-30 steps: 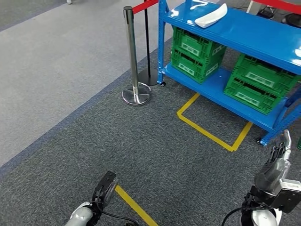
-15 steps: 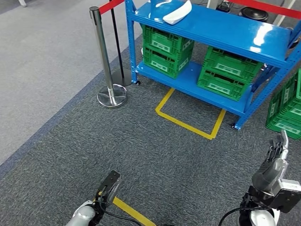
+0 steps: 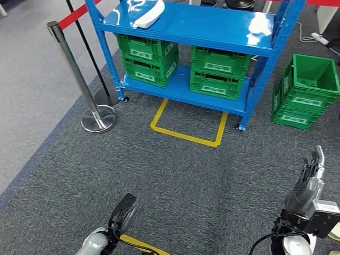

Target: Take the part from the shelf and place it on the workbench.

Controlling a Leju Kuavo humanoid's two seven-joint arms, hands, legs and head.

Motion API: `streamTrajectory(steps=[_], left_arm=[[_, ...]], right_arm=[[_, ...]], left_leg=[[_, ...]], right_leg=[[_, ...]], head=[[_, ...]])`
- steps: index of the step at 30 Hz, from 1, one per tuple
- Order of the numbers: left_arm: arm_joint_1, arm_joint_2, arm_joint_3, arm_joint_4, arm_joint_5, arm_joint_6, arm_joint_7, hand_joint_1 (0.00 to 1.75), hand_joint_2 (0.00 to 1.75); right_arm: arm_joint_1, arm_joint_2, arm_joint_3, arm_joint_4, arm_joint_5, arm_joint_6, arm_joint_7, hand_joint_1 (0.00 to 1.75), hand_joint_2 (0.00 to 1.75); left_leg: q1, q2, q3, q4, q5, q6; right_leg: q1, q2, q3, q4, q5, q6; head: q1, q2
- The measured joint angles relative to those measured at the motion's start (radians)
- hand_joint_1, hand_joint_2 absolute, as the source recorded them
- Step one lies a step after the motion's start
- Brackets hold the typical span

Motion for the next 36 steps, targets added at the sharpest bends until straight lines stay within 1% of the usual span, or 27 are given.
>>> streamTrajectory(steps=[1,3,4,5,6,7,8,9,14,19,29,32,35,36], left_arm=[[-0.001,0.0,0.0,0.0,0.001,0.0,0.0,0.0,0.0],[-0.005,0.0,0.0,0.0,0.002,-0.001,0.0,0.0,0.0],[-0.008,-0.001,0.0,0.0,0.003,-0.001,0.0,0.0,0.0],[-0.011,-0.002,0.0,0.0,0.005,-0.001,-0.001,0.0,0.0],[-0.012,-0.003,0.0,0.0,0.007,-0.001,-0.001,0.0,0.0],[-0.014,-0.004,0.001,0.0,0.009,-0.001,-0.002,0.0,0.0],[-0.014,-0.005,0.001,0.0,0.01,-0.001,-0.003,0.0,0.0],[-0.014,-0.005,0.001,0.0,0.01,0.001,-0.005,0.0,0.0],[-0.016,-0.007,-0.006,0.0,-0.01,0.017,-0.015,0.0,0.0],[-0.018,-0.007,-0.014,0.0,-0.014,0.019,-0.016,0.0,0.0],[-0.021,-0.007,-0.023,0.0,-0.01,0.022,-0.018,0.0,0.0],[-0.023,-0.006,-0.024,0.0,-0.014,0.037,-0.019,0.0,0.0],[-0.024,-0.006,-0.025,0.0,-0.021,0.055,-0.047,0.0,0.0],[-0.025,-0.006,-0.025,0.0,-0.02,0.055,-0.058,0.0,0.0]], right_arm=[[0.0,0.0,0.001,0.001,0.001,0.0,0.001,0.0,0.0],[0.0,0.0,0.004,0.002,0.002,-0.001,0.004,0.0,0.0],[0.0,0.0,0.006,0.002,0.003,-0.002,0.005,0.0,0.0],[0.0,0.0,0.007,0.002,0.003,-0.004,0.007,0.0,0.0],[0.0,0.0,0.007,0.003,0.003,-0.006,0.009,0.0,0.0],[0.0,0.0,0.007,0.003,0.003,-0.007,0.01,0.0,0.0],[0.0,0.0,0.007,0.004,0.003,-0.008,0.011,0.0,0.0],[-0.001,0.0,0.008,0.004,0.003,-0.009,0.012,0.0,0.0],[-0.006,0.0,0.014,0.008,0.003,-0.009,0.014,0.0,0.0],[-0.007,0.0,0.016,0.011,0.003,-0.009,0.014,0.0,0.0],[-0.011,0.0,0.018,0.018,0.003,-0.009,0.014,0.0,0.0],[-0.014,0.0,0.021,0.024,0.003,-0.01,0.014,0.0,0.0],[-0.015,0.0,0.023,0.029,0.001,-0.01,0.014,0.0,0.0],[-0.015,0.0,0.024,0.03,0.0,-0.007,0.013,0.0,0.0]], left_leg=[[0.0,-0.002,0.007,-0.026,0.03,0.003],[0.0,-0.009,0.057,-0.148,0.106,0.012],[0.0,-0.014,0.082,-0.208,0.129,0.015],[0.001,-0.018,0.099,-0.25,0.141,0.014],[0.002,-0.022,0.106,-0.271,0.143,0.011],[0.002,-0.023,0.107,-0.279,0.141,0.009],[0.002,-0.024,0.107,-0.279,0.143,0.007],[0.001,-0.025,0.106,-0.279,0.144,0.008],[-0.001,-0.028,0.105,-0.278,0.145,0.019],[-0.003,-0.028,0.105,-0.278,0.146,0.022],[-0.001,-0.028,0.105,-0.278,0.148,0.023],[-0.001,-0.028,0.105,-0.278,0.148,0.023],[-0.001,-0.028,0.104,-0.278,0.148,0.023],[-0.002,-0.028,0.105,-0.278,0.148,0.028]], right_leg=[[0.0,0.01,0.001,0.0,0.0,0.0],[0.001,0.026,0.005,0.0,-0.001,0.002],[0.003,0.033,0.004,0.002,-0.002,0.005],[0.005,0.036,0.002,0.005,-0.004,0.007],[0.007,0.037,-0.001,0.006,-0.005,0.005],[0.008,0.036,-0.002,0.006,-0.005,0.002],[0.009,0.034,-0.001,0.003,-0.005,-0.002],[0.008,0.032,0.001,-0.001,-0.003,-0.003],[0.007,0.029,0.007,-0.013,0.004,0.012],[0.004,0.029,0.006,-0.014,0.005,0.021],[0.005,0.029,0.005,-0.013,0.005,0.022],[0.006,0.029,0.005,-0.013,0.005,0.022],[0.005,0.029,0.005,-0.013,0.006,0.023],[0.004,0.031,0.006,-0.016,0.007,0.026]], head=[[0.0,0.0],[0.0,0.0],[0.0,0.0],[0.001,0.0],[0.001,0.0],[0.001,0.0],[0.002,0.0],[0.001,0.0],[0.001,0.0],[0.001,0.0],[0.001,0.0],[0.001,0.0],[0.001,0.0],[0.001,0.0]])
